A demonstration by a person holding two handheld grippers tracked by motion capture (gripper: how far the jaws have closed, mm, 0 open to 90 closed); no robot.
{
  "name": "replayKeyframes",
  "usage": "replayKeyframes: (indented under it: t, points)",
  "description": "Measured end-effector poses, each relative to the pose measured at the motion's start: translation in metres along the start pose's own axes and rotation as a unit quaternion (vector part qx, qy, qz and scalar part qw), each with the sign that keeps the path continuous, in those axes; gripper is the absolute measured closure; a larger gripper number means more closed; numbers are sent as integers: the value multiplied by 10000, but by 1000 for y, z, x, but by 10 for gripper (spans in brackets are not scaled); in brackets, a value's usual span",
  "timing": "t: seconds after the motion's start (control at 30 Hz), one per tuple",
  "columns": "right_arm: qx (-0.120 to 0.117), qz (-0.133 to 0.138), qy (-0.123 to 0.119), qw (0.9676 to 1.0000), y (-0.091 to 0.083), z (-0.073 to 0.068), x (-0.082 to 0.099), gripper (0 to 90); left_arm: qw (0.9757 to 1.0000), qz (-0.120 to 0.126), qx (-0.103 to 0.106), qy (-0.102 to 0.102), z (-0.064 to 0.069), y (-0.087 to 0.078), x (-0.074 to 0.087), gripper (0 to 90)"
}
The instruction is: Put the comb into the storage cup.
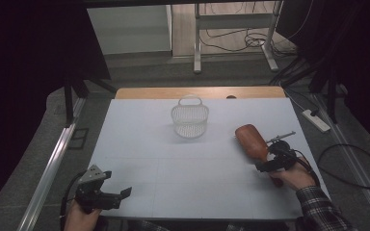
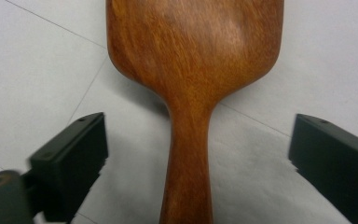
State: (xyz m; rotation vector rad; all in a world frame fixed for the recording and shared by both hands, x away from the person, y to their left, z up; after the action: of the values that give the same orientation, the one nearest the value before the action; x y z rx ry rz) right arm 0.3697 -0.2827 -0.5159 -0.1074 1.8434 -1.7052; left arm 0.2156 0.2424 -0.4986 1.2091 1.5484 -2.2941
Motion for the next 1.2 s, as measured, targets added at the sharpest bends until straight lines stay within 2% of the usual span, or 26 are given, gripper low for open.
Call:
replayKeyframes:
  t: [0.07,0.13,0.2,0.23,0.27,0.33,0.37,0.53,0.83,0.9,1.2]
  points:
    - [4,-3,-24,10000,0,0,0,173,10000,2,-1,0,0,0,0,22]
    - [3,-9,-69,10000,0,-1,-1,288,10000,1,-1,-1,0,0,0,22]
    - [-77,-2,-90,9999,0,-2,-2,362,10000,-3,-2,1,0,0,0,22]
    - [-77,-2,-90,9999,0,-2,-2,362,10000,-3,-2,1,0,0,0,22]
    - [-101,-27,-117,9999,0,-2,-3,442,10000,-7,-3,5,0,0,0,21]
    - [-121,-30,-113,9999,0,-2,-3,466,10000,-8,-3,6,0,0,0,22]
    - [-147,-73,-100,9998,1,-3,-3,530,10000,-10,-2,6,0,0,0,21]
    - [-125,-158,-84,9998,3,-1,-4,667,10000,-12,-9,11,0,0,0,22]
    - [-217,-233,53,9995,3,2,-3,716,10000,-23,-24,31,1,1,0,22]
    - [-170,-194,-32,9997,3,2,-2,719,10000,-30,-26,25,1,1,0,22]
    - [-301,36,82,9995,-1,3,1,722,9999,-81,-67,81,2,2,-1,13]
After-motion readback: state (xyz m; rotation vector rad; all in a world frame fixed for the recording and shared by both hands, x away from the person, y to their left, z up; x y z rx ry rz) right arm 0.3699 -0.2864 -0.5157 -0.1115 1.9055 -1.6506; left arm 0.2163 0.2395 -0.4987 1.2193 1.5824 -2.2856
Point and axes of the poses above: each handheld gripper's, and its own axes: y roughly forward along the jaws, x roughly out of its underside, z roughly to its right, the point moved 3 cm from there along y, roughly forward along the jaws, and after that the axes turned 4 degrees about -z, right-handed, at the moved point
